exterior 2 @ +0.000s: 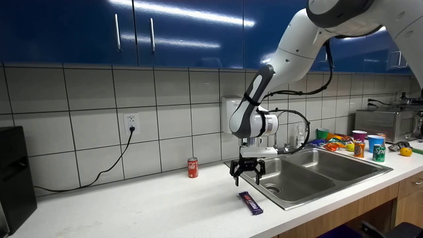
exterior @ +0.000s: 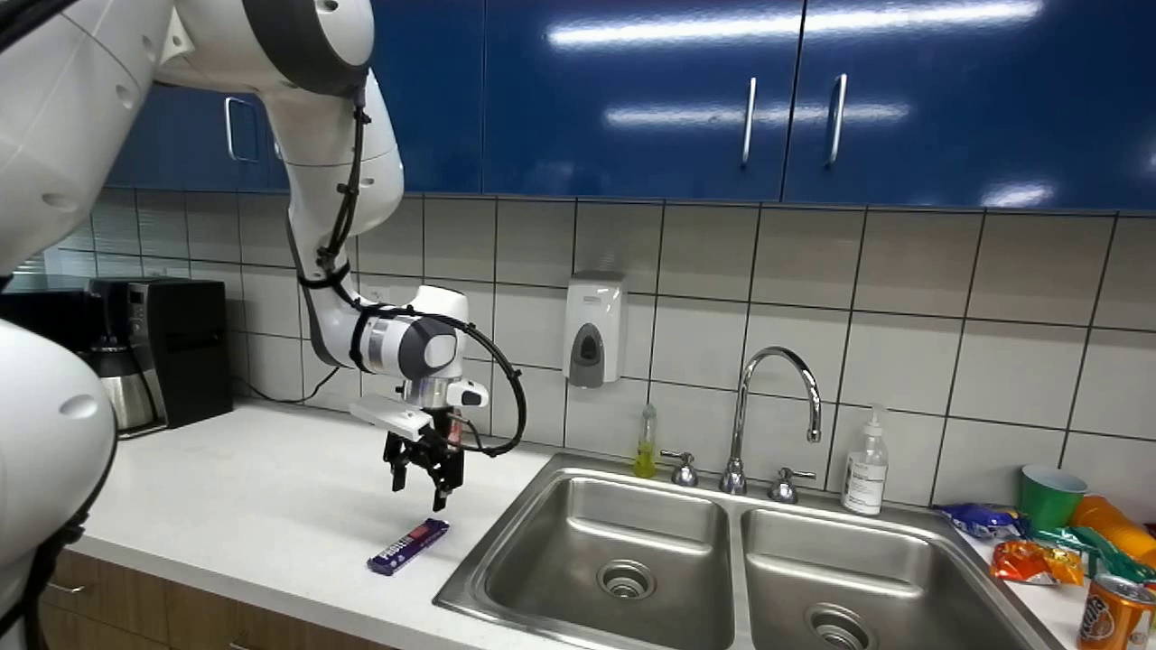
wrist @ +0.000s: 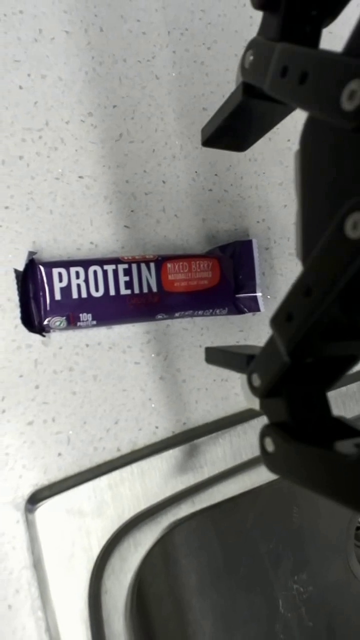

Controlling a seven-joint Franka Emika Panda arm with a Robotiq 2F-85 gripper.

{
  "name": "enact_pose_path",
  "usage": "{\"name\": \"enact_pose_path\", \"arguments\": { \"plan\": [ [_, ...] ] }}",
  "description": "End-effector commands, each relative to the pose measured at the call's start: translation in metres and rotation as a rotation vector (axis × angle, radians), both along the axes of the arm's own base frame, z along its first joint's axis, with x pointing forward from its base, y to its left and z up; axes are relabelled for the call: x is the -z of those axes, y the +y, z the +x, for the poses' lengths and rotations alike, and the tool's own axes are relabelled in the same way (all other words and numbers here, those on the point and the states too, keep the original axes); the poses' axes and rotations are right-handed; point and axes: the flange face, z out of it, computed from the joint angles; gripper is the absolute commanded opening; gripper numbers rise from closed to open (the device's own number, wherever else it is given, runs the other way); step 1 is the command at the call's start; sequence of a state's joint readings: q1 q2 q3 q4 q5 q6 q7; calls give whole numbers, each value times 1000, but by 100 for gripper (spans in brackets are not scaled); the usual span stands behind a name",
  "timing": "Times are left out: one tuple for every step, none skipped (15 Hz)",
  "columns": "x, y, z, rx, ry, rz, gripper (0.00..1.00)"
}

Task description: Pick up the object from the sink and put it on the counter

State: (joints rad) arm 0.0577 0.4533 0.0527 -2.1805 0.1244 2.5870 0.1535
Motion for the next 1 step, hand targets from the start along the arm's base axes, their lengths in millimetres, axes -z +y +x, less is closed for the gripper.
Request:
{"name": "enact_pose_path", "arguments": {
  "plan": [
    [0,0,0,0,2,0,100]
  ]
}}
